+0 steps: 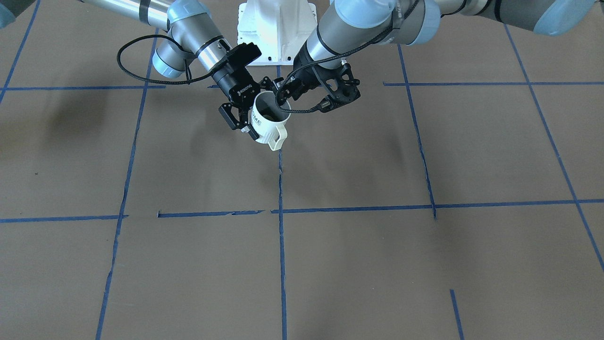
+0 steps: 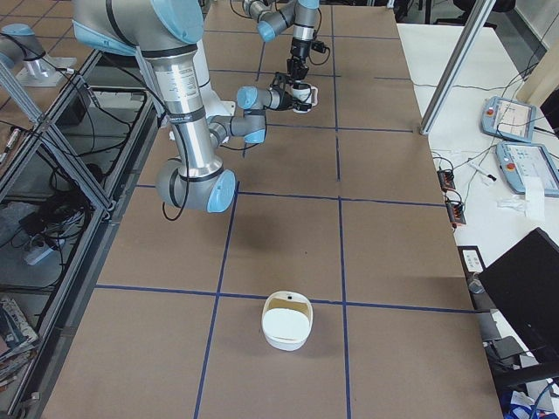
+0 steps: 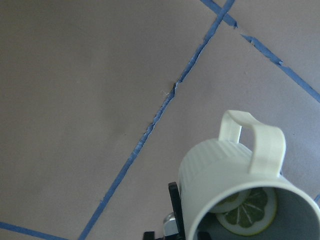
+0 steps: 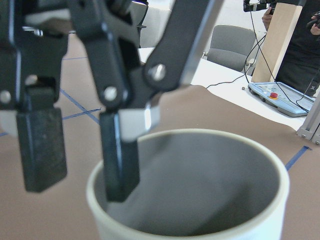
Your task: Left arm hands cup to right arm to dump lemon
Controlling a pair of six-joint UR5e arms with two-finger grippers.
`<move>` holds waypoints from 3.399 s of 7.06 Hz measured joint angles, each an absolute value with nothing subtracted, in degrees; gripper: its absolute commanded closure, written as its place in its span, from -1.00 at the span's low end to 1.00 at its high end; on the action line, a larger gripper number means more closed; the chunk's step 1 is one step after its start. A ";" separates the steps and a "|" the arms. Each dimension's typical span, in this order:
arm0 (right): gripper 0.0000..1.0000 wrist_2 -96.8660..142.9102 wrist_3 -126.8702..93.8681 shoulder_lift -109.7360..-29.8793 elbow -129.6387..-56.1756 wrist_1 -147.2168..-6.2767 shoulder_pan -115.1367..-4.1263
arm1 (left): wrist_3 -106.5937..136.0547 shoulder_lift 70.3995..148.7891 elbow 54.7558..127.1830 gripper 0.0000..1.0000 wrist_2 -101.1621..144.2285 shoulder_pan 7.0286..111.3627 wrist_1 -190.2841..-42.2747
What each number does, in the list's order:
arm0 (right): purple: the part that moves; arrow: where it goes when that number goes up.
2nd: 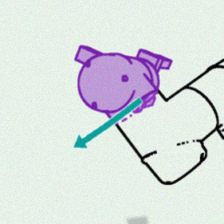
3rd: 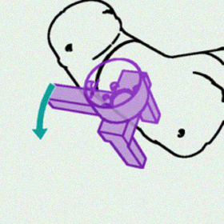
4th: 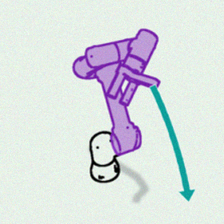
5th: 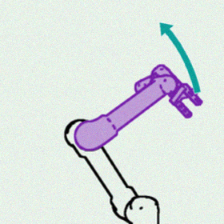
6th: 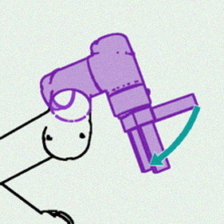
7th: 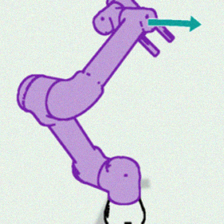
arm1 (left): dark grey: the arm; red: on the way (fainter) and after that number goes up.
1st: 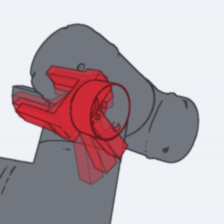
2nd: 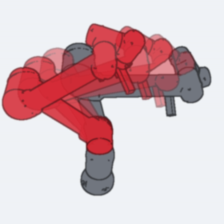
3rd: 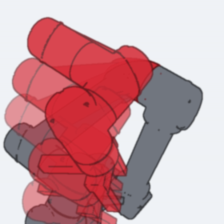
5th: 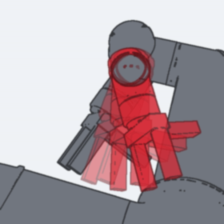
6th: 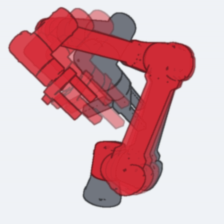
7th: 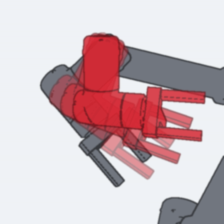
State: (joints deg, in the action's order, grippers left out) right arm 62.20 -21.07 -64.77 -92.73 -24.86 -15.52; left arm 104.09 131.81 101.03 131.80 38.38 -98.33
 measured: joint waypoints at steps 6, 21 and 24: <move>0.44 62.24 -32.81 -67.08 -92.63 -25.07 -17.44 | 69.22 121.65 102.57 -1.00 128.57 45.30 -86.10; 0.32 92.74 -55.21 -116.54 -75.63 36.69 -52.74 | 54.39 108.49 117.67 -1.00 118.72 44.80 -82.09; 0.32 93.06 -70.85 -112.26 -67.86 43.59 -56.99 | 54.39 108.54 117.60 -1.00 118.65 44.82 -82.09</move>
